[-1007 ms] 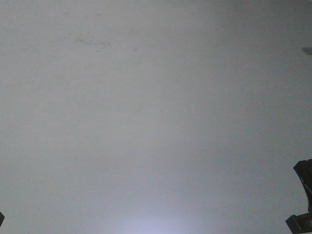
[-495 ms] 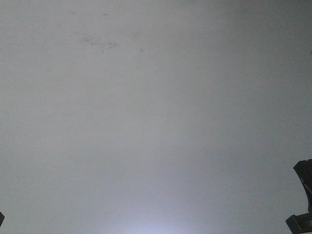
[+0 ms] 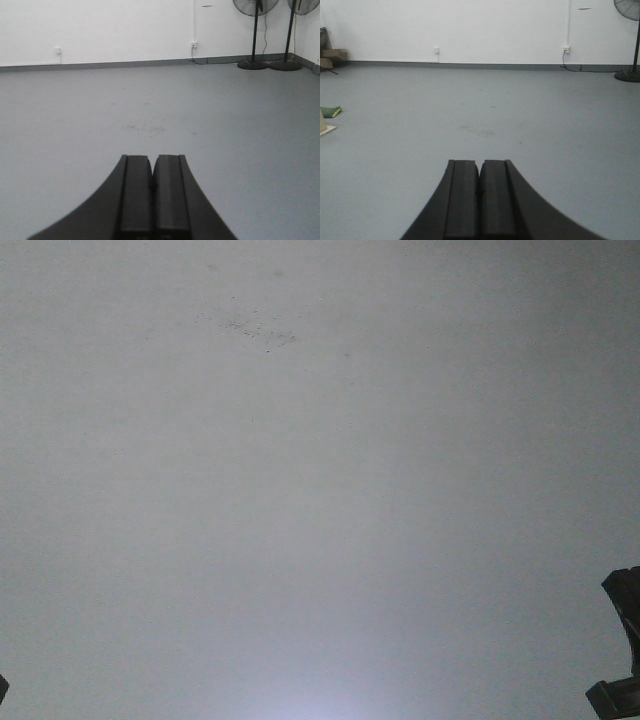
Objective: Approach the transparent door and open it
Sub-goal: 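Turn the base toward the wooden platform with the glass door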
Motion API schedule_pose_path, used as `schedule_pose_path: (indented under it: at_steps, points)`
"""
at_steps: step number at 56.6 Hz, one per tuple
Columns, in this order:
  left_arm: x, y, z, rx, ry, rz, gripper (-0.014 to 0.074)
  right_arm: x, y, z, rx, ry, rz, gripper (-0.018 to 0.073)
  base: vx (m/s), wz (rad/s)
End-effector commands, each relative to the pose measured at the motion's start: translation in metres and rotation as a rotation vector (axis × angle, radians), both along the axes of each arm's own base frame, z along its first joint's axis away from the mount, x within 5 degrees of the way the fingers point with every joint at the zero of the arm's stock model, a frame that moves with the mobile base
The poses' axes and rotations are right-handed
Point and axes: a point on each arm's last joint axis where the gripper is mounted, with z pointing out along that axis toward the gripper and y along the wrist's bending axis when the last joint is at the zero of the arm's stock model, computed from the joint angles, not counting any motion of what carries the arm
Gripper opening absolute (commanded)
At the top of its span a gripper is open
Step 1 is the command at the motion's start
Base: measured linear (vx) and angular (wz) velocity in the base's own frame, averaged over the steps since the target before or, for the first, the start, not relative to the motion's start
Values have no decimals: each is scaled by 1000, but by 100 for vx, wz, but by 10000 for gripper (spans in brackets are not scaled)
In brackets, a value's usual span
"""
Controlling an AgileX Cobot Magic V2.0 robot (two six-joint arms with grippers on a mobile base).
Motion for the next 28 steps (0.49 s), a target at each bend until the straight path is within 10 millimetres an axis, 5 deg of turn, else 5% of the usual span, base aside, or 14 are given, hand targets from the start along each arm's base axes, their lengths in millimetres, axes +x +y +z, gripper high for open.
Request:
schedule_pose_path:
  at_steps: [1, 28]
  points:
    - [-2, 1, 16, -11, -117, 9, 3, -1, -1, 8, 9, -96, -10, -4, 18, 25]
    - [-2, 1, 16, -11, -117, 9, 3, -1, -1, 8, 9, -96, -10, -4, 21, 19]
